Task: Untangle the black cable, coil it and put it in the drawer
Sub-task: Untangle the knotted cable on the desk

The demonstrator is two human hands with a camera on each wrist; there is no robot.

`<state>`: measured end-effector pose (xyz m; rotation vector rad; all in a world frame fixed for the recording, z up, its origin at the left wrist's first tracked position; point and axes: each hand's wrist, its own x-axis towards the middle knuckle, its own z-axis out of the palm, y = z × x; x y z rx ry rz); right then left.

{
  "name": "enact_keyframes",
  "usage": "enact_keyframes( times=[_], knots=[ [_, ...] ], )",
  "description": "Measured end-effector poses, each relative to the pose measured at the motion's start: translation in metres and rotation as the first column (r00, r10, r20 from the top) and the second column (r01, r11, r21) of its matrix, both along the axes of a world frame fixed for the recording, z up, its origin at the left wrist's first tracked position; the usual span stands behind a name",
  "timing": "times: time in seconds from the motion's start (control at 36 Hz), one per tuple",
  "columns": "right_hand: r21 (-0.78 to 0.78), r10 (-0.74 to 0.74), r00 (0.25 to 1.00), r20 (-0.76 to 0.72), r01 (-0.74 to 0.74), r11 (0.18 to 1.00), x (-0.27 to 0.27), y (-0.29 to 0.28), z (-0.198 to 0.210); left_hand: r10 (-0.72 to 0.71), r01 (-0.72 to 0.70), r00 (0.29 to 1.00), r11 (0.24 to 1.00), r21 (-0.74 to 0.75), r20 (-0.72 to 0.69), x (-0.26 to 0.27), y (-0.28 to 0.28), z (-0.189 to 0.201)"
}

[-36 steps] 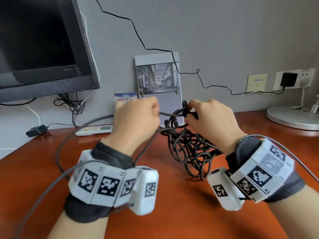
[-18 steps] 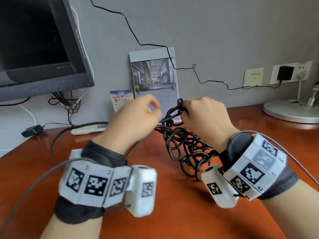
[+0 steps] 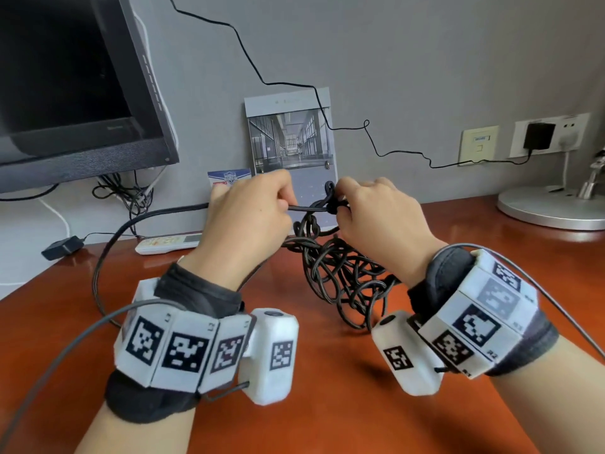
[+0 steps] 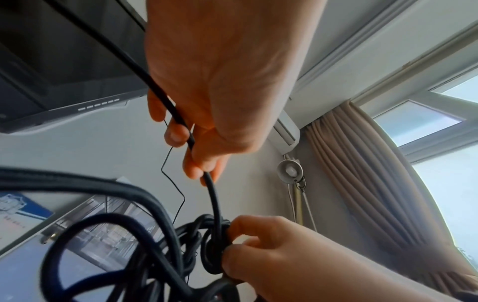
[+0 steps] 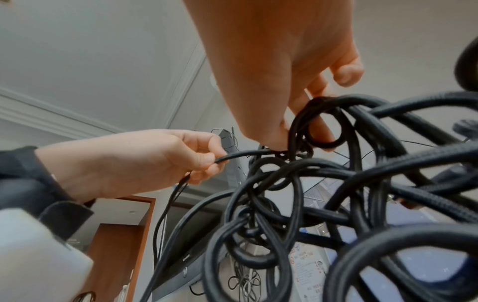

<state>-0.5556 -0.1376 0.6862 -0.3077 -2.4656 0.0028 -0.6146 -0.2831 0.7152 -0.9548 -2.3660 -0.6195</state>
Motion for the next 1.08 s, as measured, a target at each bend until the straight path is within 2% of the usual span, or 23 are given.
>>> enact_keyframes(
  times=[0.25,0.33,0.42,0.47,0.56,0.72,0.86,0.97,1.08],
  knots=[
    [-0.175,0.003,0.997,0.075,0.01,0.984,-0.001,0.0,-0.001,0.027,-0.03,0.999,0.996,-0.083,-0.03,0.004,-0.001,0.003],
    [-0.214,0.035,0.999,0.026,-0.028,0.976,-0.002,0.001,-0.001,0.021,-0.024,0.999,0.994,-0.111,-0.024,0.007,-0.003,0.004],
    [-0.263,0.044,0.999,-0.009,-0.045,0.964,-0.003,0.004,-0.003,0.021,-0.015,1.0,0.979,-0.204,0.024,0.01,0.001,0.0],
    [-0.284,0.045,0.999,0.002,-0.043,0.958,-0.004,0.006,-0.006,0.013,0.006,0.998,0.962,-0.273,0.066,0.014,0.008,-0.006],
    [-0.324,0.045,0.998,0.05,-0.026,0.946,-0.006,0.007,-0.01,0.007,0.011,0.999,0.936,-0.351,0.05,0.013,0.017,-0.014],
    [-0.43,0.112,0.985,0.128,-0.047,0.902,-0.009,0.01,-0.016,0.004,0.026,0.997,0.925,-0.379,0.078,0.003,0.013,-0.015],
    [-0.447,0.117,0.991,0.06,-0.078,0.891,-0.012,0.011,-0.018,0.029,-0.009,0.999,0.925,-0.379,0.046,0.005,0.015,-0.016],
    [-0.45,0.183,0.983,0.006,-0.161,0.878,-0.012,0.01,-0.02,0.046,-0.038,0.999,0.894,-0.447,0.007,0.009,0.022,-0.021],
    [-0.459,0.209,0.976,0.058,-0.16,0.874,-0.013,0.009,-0.022,0.03,-0.031,1.0,0.885,-0.465,-0.009,0.004,0.02,-0.022]
  ],
)
